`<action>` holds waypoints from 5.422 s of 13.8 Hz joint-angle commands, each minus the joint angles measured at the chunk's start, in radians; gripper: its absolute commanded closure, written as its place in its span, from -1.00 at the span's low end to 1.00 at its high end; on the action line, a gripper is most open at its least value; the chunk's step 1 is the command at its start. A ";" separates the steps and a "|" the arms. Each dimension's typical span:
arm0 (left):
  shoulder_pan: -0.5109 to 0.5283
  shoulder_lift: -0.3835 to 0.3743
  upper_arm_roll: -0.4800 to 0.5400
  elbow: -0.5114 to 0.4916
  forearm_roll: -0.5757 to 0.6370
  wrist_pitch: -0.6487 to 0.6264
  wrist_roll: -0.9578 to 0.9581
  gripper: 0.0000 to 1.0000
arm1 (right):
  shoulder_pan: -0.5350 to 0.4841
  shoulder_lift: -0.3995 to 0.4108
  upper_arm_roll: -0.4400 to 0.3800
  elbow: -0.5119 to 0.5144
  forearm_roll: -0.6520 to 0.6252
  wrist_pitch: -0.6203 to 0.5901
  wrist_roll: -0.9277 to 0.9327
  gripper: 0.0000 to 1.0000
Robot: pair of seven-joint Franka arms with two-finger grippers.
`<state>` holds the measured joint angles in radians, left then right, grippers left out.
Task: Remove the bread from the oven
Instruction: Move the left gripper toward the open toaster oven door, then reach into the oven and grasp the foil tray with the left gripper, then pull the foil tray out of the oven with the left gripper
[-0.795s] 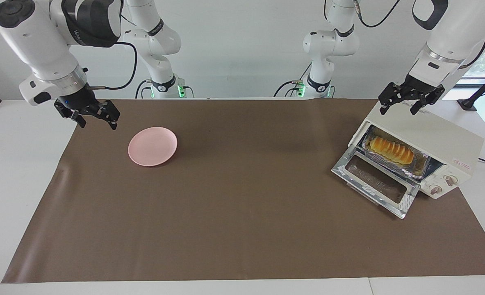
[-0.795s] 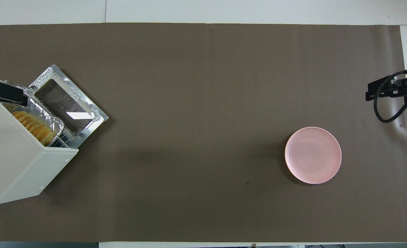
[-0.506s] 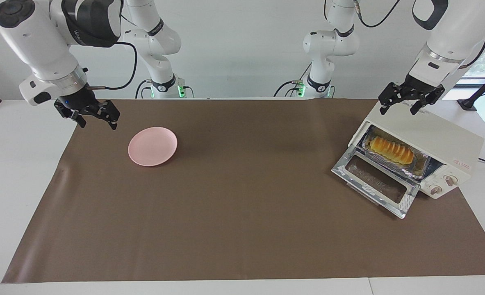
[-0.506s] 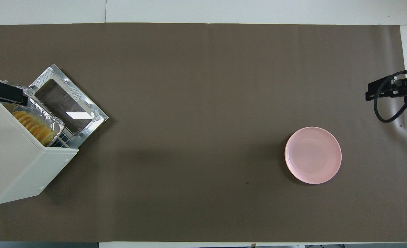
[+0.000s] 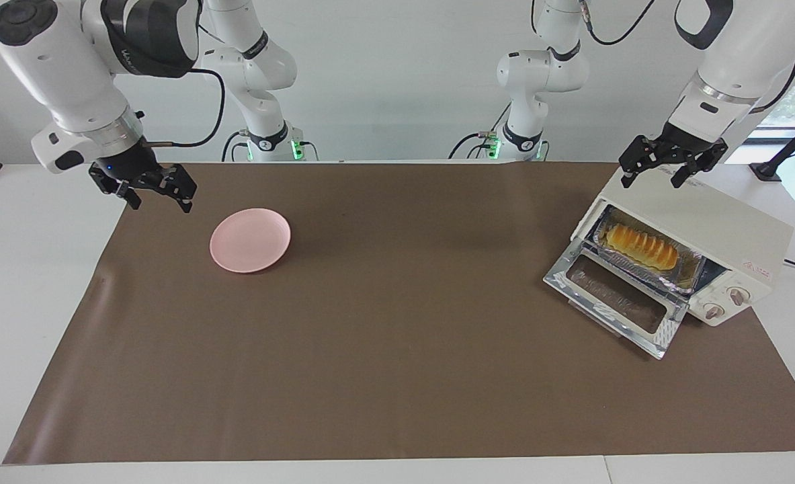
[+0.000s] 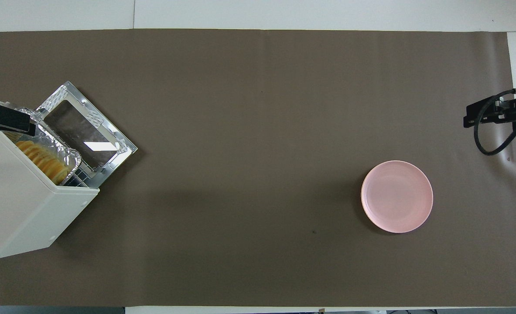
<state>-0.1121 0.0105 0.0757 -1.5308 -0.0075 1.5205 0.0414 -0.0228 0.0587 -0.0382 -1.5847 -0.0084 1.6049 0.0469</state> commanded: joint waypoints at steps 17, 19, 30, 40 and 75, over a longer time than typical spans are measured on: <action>-0.046 0.324 -0.004 0.156 0.150 0.088 -0.685 -1.00 | -0.019 -0.022 0.014 -0.023 0.010 -0.005 -0.016 -1.00; -0.047 0.333 -0.002 0.118 0.156 0.153 -0.780 -1.00 | -0.019 -0.022 0.014 -0.023 0.010 -0.005 -0.016 -1.00; -0.038 0.273 0.002 -0.172 0.313 0.343 -1.035 -1.00 | -0.019 -0.022 0.014 -0.023 0.010 -0.005 -0.016 -1.00; -0.023 0.230 0.002 -0.288 0.313 0.408 -1.031 -1.00 | -0.019 -0.023 0.014 -0.023 0.010 -0.005 -0.016 -1.00; -0.073 0.261 -0.010 -0.227 0.284 0.463 -0.856 1.00 | -0.019 -0.022 0.014 -0.023 0.010 -0.005 -0.016 -1.00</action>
<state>-0.1444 0.2510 0.0613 -1.7964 0.2918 1.9902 -0.8314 -0.0228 0.0587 -0.0382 -1.5847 -0.0084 1.6049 0.0469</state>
